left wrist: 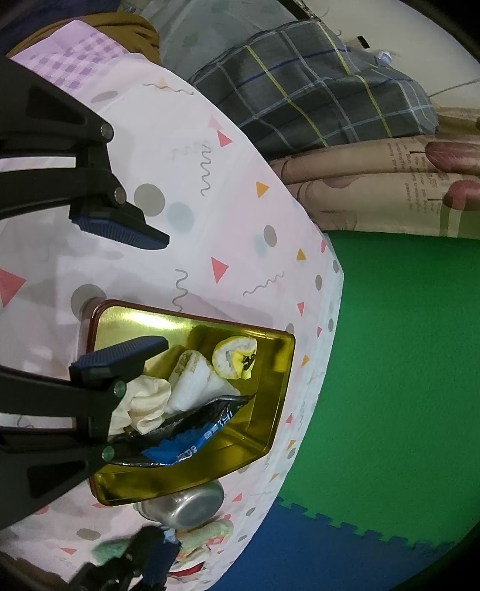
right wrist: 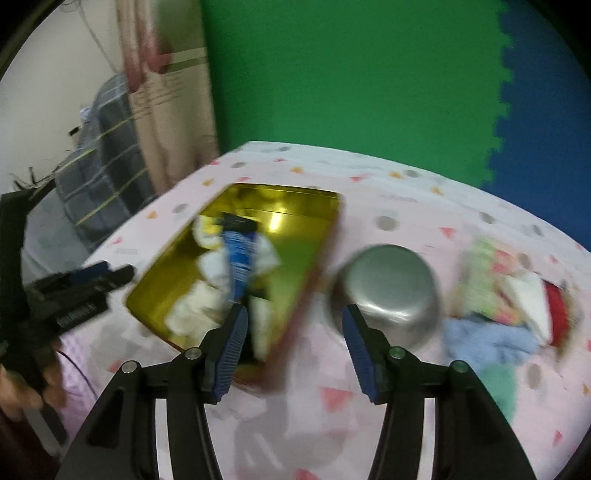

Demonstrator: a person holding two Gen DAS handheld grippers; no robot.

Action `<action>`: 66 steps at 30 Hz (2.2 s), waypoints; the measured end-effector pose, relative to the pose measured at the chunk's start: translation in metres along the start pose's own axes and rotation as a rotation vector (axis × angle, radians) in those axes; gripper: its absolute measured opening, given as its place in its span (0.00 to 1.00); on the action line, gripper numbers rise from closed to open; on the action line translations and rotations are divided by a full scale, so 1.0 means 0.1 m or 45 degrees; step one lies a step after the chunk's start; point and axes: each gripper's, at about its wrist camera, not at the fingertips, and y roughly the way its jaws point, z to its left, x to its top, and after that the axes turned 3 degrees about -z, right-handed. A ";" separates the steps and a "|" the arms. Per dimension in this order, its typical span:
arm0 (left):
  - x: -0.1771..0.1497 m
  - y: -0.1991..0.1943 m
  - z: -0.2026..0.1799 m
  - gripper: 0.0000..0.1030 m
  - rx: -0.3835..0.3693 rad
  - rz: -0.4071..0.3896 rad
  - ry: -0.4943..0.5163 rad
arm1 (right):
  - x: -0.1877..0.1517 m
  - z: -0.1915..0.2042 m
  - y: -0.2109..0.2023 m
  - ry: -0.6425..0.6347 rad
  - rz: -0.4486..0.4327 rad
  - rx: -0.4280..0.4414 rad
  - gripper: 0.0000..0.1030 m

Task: Organize soft objects
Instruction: 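Grasp the green fuzzy scrunchie with the right tool while the left tool grasps the light blue towel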

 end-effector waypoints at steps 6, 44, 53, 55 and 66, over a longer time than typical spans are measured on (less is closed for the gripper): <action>-0.01 -0.05 -0.09 0.48 0.004 -0.031 0.052 | -0.26 -0.45 -0.09 0.023 0.055 -0.133 0.50; -0.16 -0.28 -1.37 0.48 -0.330 0.013 0.423 | -0.97 -1.75 -0.28 0.232 0.070 -0.425 0.15; -0.34 -0.15 -2.34 0.48 -0.527 0.110 0.614 | -1.15 -2.26 -0.43 0.369 0.052 -0.493 0.15; -0.36 -0.13 -2.50 0.48 -0.592 0.128 0.641 | -1.15 -2.30 -0.42 0.381 0.050 -0.472 0.15; -0.38 0.18 -3.19 0.49 -0.676 0.197 0.775 | -1.18 -2.31 -0.43 0.400 0.039 -0.433 0.16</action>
